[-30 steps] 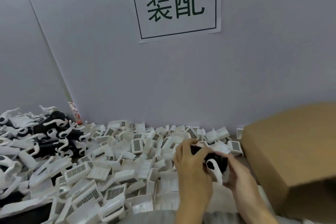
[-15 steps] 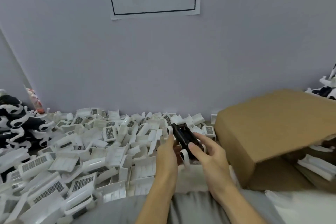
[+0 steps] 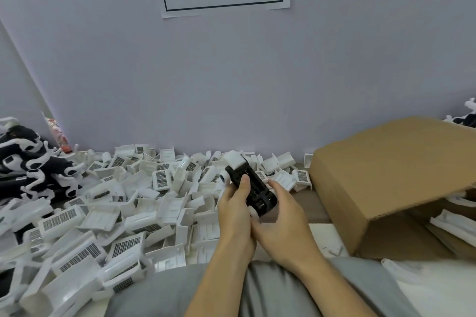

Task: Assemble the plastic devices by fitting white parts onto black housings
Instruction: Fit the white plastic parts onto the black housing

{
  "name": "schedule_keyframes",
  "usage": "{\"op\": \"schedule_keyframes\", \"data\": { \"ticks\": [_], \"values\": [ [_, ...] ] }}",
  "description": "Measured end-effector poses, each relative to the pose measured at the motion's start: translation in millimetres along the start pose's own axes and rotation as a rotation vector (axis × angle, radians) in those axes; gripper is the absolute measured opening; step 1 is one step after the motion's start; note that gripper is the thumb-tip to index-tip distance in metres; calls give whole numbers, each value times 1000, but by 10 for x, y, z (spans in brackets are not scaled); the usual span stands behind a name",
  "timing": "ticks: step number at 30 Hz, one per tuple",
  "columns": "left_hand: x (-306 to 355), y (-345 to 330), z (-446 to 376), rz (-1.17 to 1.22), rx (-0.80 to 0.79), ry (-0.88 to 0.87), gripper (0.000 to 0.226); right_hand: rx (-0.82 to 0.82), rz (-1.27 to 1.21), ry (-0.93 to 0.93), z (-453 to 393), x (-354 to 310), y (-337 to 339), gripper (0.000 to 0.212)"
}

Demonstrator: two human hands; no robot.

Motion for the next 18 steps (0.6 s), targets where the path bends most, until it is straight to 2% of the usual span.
{"op": "schedule_keyframes", "data": {
  "ticks": [2,8,13,18],
  "values": [
    [-7,-9,14,-13,-38,-2,21,11,18,-24,-4,11,5,66],
    [-25,-25,15,-111,-87,-75,14,69,47,-50,1,7,68,39],
    [-35,-40,24,-117,-112,-99,13,117,106,-26,-10,-37,113,30],
    [-31,-38,39,-167,-119,-163,14,39,31,-91,0,10,81,32]
  ]
}}
Point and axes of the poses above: each hand's wrist, its own z-axis away from the middle knuckle, its own y-axis out of the back of the hand, x = y × z, the point moved 3 cm from there along -z, towards the middle knuckle, and after that the axes turned 12 degrees about x, right-handed, at the moved point
